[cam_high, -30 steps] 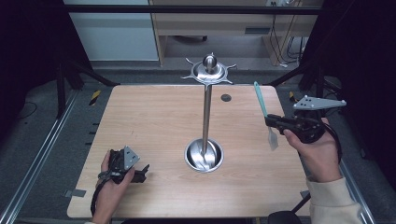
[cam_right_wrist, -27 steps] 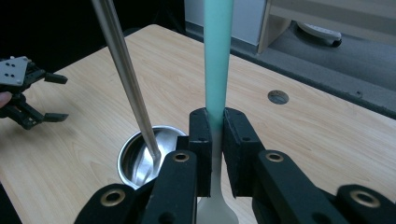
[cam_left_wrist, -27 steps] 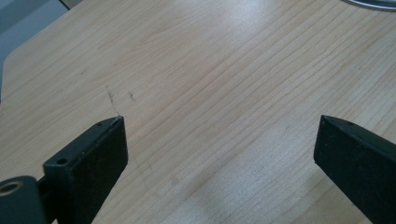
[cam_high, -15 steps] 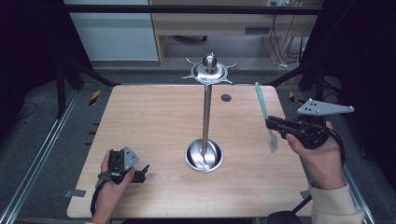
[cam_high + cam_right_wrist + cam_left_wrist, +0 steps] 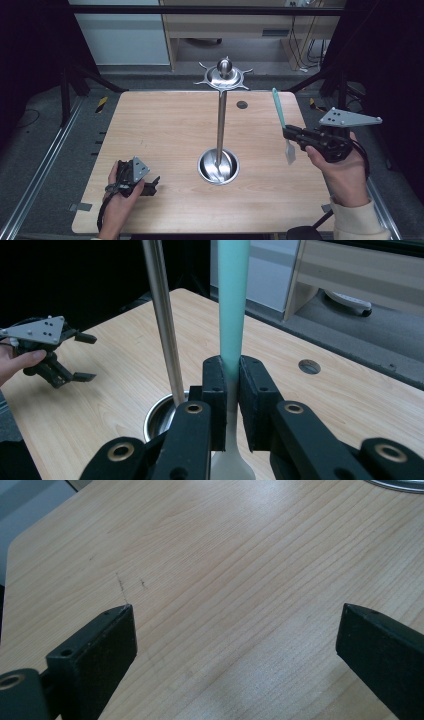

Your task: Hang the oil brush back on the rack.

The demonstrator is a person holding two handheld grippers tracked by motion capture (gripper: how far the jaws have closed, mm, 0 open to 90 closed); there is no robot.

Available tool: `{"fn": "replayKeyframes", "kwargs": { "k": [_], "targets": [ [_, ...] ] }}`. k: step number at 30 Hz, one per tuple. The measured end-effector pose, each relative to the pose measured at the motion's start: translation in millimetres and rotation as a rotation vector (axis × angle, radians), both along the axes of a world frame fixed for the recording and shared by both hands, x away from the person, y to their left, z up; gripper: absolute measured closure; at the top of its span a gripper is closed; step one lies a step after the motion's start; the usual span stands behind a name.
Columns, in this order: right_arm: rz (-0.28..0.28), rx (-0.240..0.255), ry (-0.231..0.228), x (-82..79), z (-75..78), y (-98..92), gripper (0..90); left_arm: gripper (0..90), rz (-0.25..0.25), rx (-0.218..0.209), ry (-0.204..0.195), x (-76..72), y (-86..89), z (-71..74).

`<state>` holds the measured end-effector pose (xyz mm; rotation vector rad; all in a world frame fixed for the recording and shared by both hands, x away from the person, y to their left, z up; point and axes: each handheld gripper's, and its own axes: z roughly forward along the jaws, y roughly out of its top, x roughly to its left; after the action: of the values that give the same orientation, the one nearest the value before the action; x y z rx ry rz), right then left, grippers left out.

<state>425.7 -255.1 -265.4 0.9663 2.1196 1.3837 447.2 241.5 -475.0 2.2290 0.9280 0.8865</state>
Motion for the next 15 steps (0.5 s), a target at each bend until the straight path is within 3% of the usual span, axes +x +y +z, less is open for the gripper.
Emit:
{"fn": "replayKeyframes", "kwargs": {
  "k": [15],
  "targets": [
    [0.048,0.034,-0.048,-5.5,4.9,12.9,82.4,2.6,-0.001,-0.002,-0.001,-0.1,-0.4,-0.1]
  ]
}}
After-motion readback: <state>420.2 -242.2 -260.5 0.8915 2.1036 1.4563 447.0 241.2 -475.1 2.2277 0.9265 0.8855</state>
